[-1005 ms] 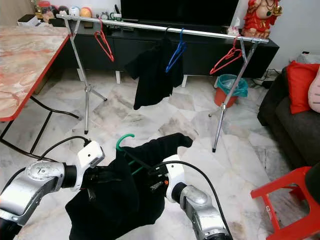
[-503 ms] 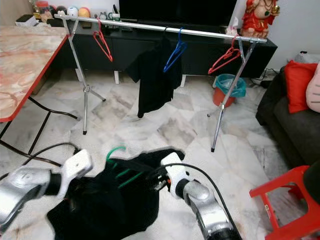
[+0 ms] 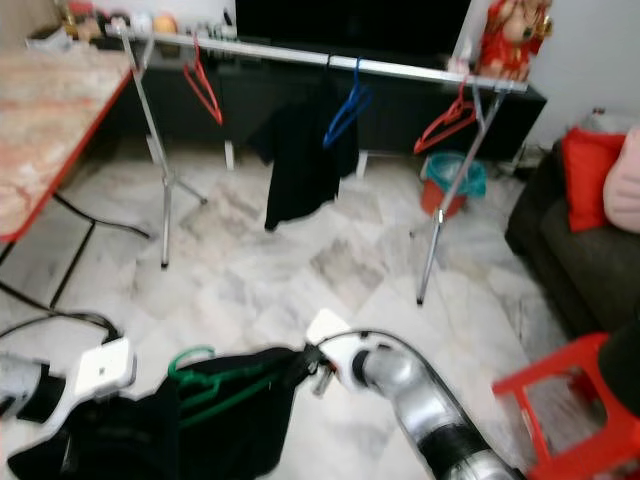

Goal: Hang hanger

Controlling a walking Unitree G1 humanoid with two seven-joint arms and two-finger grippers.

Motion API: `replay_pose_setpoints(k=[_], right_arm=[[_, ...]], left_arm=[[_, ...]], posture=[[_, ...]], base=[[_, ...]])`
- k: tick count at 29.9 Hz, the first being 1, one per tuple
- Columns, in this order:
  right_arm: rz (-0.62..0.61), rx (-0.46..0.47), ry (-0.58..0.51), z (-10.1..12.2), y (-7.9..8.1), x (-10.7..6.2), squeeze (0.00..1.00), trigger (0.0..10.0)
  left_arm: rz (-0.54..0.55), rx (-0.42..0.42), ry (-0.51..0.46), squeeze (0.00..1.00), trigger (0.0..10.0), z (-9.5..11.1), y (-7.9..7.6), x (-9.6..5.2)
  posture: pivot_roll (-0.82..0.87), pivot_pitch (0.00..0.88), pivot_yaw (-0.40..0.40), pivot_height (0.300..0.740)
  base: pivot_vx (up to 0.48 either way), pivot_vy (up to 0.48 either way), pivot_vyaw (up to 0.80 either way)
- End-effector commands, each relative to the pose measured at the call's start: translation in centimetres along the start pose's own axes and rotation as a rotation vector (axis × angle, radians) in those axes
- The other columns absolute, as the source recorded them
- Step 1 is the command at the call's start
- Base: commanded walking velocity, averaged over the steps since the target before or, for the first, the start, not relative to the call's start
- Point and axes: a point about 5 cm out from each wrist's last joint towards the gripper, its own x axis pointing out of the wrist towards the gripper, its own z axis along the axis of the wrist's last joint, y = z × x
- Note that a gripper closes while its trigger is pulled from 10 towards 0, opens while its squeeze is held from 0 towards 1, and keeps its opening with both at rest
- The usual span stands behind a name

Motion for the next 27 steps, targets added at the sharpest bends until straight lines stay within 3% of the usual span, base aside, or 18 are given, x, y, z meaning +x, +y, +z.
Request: replay_pose_setpoints(k=[1, 7, 12, 16, 20, 23, 27], right_arm=[[-0.07, 0.025, 0.136, -3.3, -1.4, -1.8, 0.0, 10.0], [-0.055, -0.007, 0.16, -4.1, -1.3, -1.8, 0.0, 10.0], [-0.046, -0.016, 0.155, -4.3, -1.5, -1.7, 0.0, 10.0], [-0.05, -0.037, 0.159, -4.4, -1.8, -2.0, 0.0, 10.0], [-0.058, -0.052, 0.163, -4.5, -2.1, -2.1, 0.0, 10.0], [-0.055, -0.063, 0.161, -4.4, -2.2, -2.1, 0.0, 10.0], [-0.054, -0.068, 0.158, -4.3, -2.3, -2.1, 0.0, 10.0]], left_arm=[[-0.019, 0.021, 0.036, 0.0, 10.0, -0.1, -0.1, -1.5], [-0.062, 0.066, -0.003, 0.0, 10.0, -0.3, -0.7, -3.3], [-0.129, 0.1, 0.006, 0.0, 10.0, -0.4, -1.2, -3.6], [-0.171, 0.196, 0.182, 0.0, 10.0, -1.7, -1.5, -3.6], [-0.184, 0.257, 0.201, 0.0, 10.0, -1.3, -1.3, -3.6], [-0.148, 0.329, 0.383, 0.0, 10.0, -2.5, -0.4, -4.0], [-0.109, 0.372, 0.419, 0.0, 10.0, -2.7, 0.2, -4.0]], posture=[[0.01, 0.0, -0.129, 0.74], [0.02, 0.0, -0.122, 0.74], [0.03, 0.0, -0.12, 0.74], [0.02, 0.0, -0.116, 0.74], [0.02, 0.0, -0.118, 0.74], [0.02, 0.0, -0.121, 0.74], [0.02, 0.0, -0.119, 0.74]], base=[[0.0, 0.0, 0.0], [0.0, 0.0, 0.0], [0.0, 0.0, 0.0], [0.0, 0.0, 0.0], [0.0, 0.0, 0.0], [0.0, 0.0, 0.0], [0.0, 0.0, 0.0]])
